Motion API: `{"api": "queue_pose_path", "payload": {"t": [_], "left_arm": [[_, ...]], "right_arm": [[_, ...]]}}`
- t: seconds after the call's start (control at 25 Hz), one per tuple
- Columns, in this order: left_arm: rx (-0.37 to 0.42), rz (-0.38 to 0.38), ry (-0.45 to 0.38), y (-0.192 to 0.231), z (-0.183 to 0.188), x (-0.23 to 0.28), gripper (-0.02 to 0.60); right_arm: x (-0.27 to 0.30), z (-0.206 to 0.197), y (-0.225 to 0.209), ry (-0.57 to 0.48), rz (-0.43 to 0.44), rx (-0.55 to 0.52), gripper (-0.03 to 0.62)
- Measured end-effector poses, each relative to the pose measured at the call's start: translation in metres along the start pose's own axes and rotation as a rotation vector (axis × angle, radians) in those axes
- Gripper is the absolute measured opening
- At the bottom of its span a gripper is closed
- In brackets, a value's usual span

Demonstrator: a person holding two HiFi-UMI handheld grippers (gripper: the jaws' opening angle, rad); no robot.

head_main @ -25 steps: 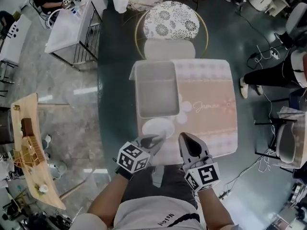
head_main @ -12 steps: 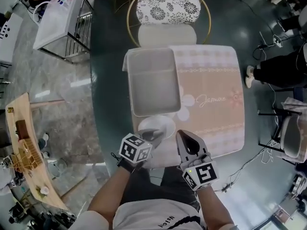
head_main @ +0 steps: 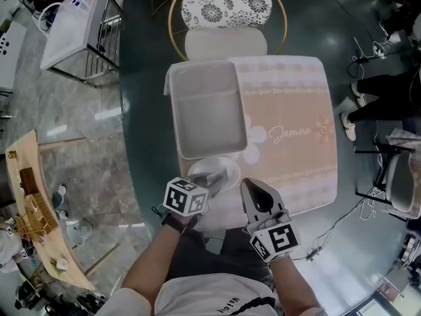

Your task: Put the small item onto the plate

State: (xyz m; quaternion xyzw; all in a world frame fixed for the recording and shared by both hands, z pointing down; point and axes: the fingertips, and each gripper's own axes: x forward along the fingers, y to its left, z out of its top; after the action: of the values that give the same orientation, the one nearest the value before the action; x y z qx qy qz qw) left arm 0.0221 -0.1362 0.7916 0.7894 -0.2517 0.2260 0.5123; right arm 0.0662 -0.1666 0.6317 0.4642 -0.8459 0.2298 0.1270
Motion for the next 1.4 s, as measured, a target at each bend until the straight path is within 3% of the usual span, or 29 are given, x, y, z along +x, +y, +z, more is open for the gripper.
{"api": "queue_pose_path", "payload": {"t": [0.12, 0.44, 0.84, 1.04, 1.08, 1.24, 1.4], "left_arm": [[0.046, 0.052, 0.012, 0.006, -0.002, -0.003, 0.144], [0.303, 0.264, 0.057, 0.019, 0.0, -0.011, 0.246], [0.277, 0.269, -0.014, 0.033, 0.001, -0.018, 0.258], [0.269, 0.254, -0.091, 0.004, 0.017, -0.051, 0.256], [0.271, 0.242, -0.118, -0.008, 0.021, -0.063, 0.242], [0.308, 0.201, -0.25, -0.061, 0.053, -0.114, 0.074], [0.341, 0.17, -0.35, -0.112, 0.078, -0.158, 0.047]], "right_arm": [[-0.001, -0.001, 0.001, 0.004, 0.004, 0.003, 0.015], [-0.002, 0.002, 0.01, 0.005, 0.034, -0.002, 0.015], [-0.011, 0.008, 0.019, 0.009, 0.067, -0.001, 0.015], [-0.023, 0.017, 0.033, 0.031, 0.07, -0.007, 0.015], [-0.026, 0.021, 0.038, 0.035, 0.074, -0.007, 0.015], [-0.029, 0.047, 0.056, 0.019, 0.092, -0.016, 0.015], [-0.036, 0.073, 0.07, -0.007, 0.09, -0.032, 0.015]]}}
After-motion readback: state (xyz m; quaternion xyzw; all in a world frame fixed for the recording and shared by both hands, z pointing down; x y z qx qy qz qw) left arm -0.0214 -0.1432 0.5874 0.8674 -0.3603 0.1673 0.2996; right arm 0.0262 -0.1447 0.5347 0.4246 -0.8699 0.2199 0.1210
